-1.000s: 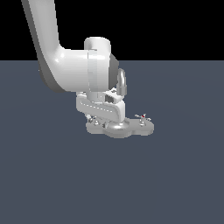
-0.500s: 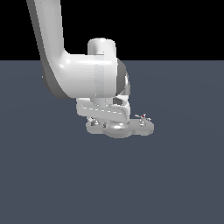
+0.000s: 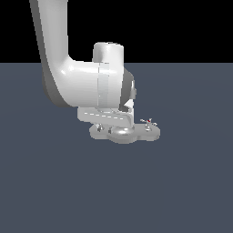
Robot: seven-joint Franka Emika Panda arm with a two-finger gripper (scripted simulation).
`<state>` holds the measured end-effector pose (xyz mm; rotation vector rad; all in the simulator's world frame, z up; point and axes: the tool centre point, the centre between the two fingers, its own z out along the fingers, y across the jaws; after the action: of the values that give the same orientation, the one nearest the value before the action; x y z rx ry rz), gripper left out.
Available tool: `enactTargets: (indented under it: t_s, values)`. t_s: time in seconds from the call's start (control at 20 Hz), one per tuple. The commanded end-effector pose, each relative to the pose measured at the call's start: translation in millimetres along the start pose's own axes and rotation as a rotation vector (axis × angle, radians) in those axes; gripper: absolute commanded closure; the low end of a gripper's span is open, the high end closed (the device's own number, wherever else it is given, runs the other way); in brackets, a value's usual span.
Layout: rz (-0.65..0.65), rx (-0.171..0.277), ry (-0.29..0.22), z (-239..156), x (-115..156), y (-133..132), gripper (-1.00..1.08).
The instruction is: Turn on the faucet by rotating a designated handle.
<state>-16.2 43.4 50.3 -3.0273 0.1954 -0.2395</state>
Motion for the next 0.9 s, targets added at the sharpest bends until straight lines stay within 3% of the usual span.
enactTargets:
  t_s: [0.0, 0.05, 0.1, 0.15, 0.2, 0.25, 0.3, 0.35, 0.4, 0.45, 0.5, 0.55, 0.6, 0.65, 0.7, 0.75, 0.8, 0.85]
  values:
    - [0.067, 0.059, 0.154, -50.9, 55.6, -8.1, 0.34]
    - [0.148, 0.071, 0.095, -20.9, 14.7, -45.6, 0.73]
    - [0.227, 0.082, 0.037, 13.9, 16.2, -0.5, 0.73]
    - [0.241, 0.088, 0.020, 21.6, 2.8, -11.5, -0.78]
    - [0.336, 0.084, 0.051, 18.5, 14.3, 5.0, -0.03]
    - [0.359, 0.083, 0.059, 15.1, 16.1, 18.1, -0.03]
    - [0.451, 0.043, 0.067, 14.6, 19.6, 58.2, 0.66]
    - [0.504, 0.019, 0.072, 16.0, 20.9, 90.0, 0.66]
    - [0.460, 0.087, 0.132, -18.6, 60.1, 14.4, -0.59]
    - [0.432, 0.129, 0.170, -46.6, 58.5, -1.5, -0.59]
    - [0.515, 0.090, 0.130, -2.2, 42.3, 24.2, 0.81]
    - [0.526, 0.085, 0.125, 1.9, 42.8, 30.6, 0.81]
    - [0.595, 0.085, 0.198, -20.5, 79.3, 47.6, 0.70]
    - [0.626, 0.085, 0.232, -38.1, 80.3, 66.8, 0.70]
    - [0.643, 0.086, 0.232, -23.0, 76.1, 56.8, 0.77]
    - [0.604, 0.103, 0.325, -70.8, 112.8, 56.8, 0.81]
    - [0.594, 0.107, 0.348, -84.1, 111.2, 51.6, 0.81]
    - [0.673, 0.088, 0.286, -47.5, 70.9, 35.7, 0.81]
